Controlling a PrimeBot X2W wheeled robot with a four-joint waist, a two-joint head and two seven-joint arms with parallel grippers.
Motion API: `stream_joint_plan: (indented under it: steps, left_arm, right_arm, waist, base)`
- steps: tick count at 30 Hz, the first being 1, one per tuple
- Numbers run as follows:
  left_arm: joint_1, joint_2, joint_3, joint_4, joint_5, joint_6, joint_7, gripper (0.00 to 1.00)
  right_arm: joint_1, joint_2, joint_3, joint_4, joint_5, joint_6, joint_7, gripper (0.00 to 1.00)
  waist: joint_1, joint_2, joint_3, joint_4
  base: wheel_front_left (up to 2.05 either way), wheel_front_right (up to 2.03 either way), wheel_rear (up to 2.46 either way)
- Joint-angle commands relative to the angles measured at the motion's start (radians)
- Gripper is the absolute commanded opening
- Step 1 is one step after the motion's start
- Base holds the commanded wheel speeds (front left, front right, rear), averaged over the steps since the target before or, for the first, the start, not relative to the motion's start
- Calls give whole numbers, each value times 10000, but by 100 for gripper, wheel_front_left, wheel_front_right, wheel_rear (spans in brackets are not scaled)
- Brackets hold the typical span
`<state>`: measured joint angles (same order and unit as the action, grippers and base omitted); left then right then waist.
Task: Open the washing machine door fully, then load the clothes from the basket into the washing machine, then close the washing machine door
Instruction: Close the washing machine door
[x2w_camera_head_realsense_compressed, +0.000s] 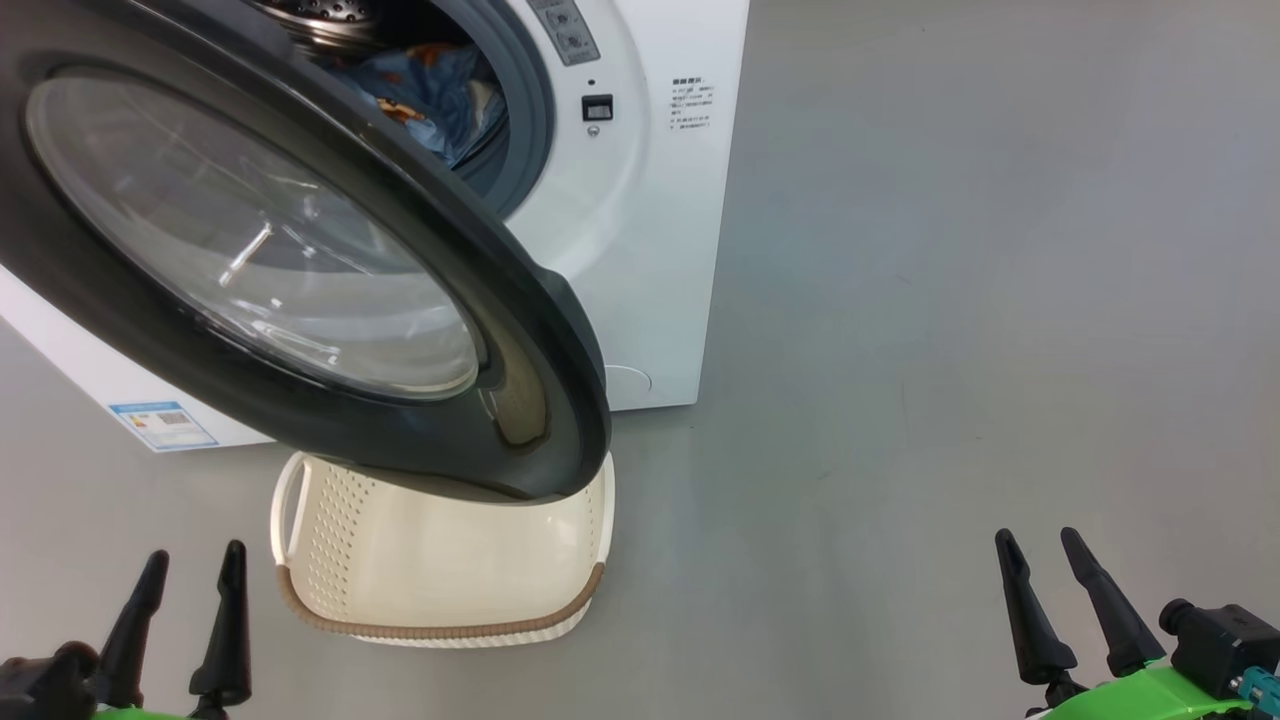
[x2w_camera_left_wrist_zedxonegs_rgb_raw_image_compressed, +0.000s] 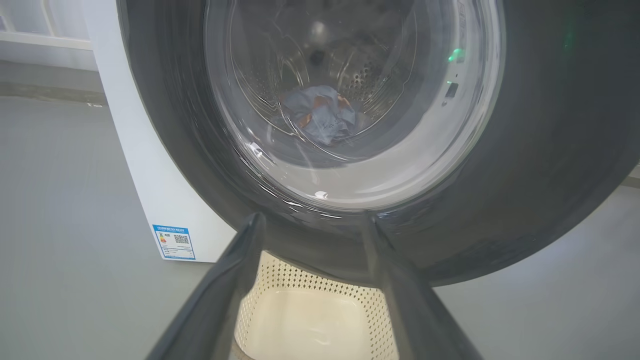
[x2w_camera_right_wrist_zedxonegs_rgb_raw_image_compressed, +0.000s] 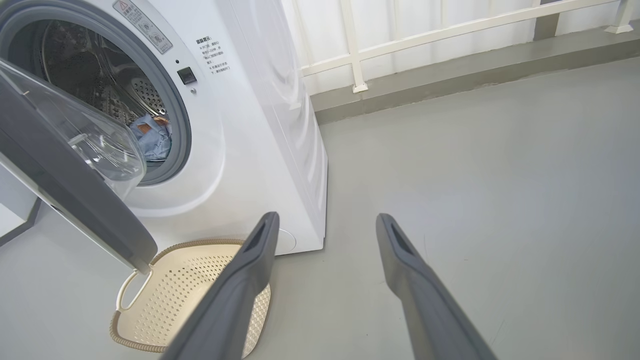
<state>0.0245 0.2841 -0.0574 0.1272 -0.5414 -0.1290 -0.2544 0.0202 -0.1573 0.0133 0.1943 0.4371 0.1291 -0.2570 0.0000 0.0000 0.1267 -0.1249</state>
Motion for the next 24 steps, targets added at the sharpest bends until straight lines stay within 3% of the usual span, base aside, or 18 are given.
stream_joint_plan:
  steps: [1,9,19,21,22,24]
  left_arm:
    - [-143,187,475,-285,151,-17,-73,100]
    - [25,-468,657,103,878,-17,-73,100]
    - [-60,-704,849,19,1038,-17,-74,100]
    - [-45,-735,858,-2,1050,-17,-74,100]
    - [-20,-796,877,-12,1060,-17,-74,100]
    - [8,-859,901,-16,1063,-17,-74,100]
  right_arm:
    - [-94,-112,139,-264,118,16,-48,100]
    - [-173,-29,184,-239,90,16,-48,100]
    - [-380,-77,277,-231,69,16,-48,100]
    - [-497,-78,327,-235,84,16,-48,41]
    - [-651,-55,370,-252,120,16,-48,0]
    - [-847,-3,396,-271,157,16,-48,0]
  waist:
    - [0,0,6,4]
    - [0,0,91,3]
    - [0,0,129,166]
    - [0,0,119,210]
    - [0,0,90,260]
    - [0,0,48,308]
  base:
    - [0,0,0]
    - [0,0,0]
    - [0,0,0]
    - [0,0,0]
    - [0,0,0]
    - [0,0,0]
